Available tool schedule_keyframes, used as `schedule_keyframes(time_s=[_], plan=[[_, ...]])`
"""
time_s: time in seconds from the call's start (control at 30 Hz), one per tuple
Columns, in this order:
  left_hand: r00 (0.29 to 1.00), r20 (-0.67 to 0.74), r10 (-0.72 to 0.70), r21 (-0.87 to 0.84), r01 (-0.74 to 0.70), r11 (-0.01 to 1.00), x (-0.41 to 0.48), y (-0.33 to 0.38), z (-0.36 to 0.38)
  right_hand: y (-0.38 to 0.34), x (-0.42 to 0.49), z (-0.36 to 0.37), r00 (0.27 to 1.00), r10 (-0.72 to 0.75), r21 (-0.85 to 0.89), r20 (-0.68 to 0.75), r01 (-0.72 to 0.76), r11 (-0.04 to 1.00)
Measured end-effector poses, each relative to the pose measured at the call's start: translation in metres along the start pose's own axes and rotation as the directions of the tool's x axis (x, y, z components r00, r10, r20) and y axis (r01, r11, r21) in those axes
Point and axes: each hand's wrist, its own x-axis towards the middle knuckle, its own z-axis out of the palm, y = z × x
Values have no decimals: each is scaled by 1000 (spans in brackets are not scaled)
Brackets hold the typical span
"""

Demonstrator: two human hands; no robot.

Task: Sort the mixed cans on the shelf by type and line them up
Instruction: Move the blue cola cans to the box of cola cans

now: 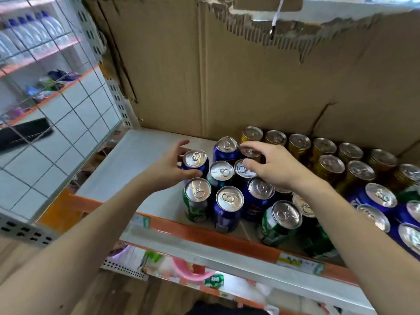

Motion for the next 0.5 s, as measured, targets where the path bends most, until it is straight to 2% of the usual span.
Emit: schedule_keyframes(time_s=[0.17,0.5], plan=[[1000,-8,13,-176,-15,984,-3,-12,4,8,-6,5,1000,21,-40,17,-21,999],[998,-59,4,-253,-18,967,-1,-20,4,18,-11,8,999,20,-30,26,-20,999]])
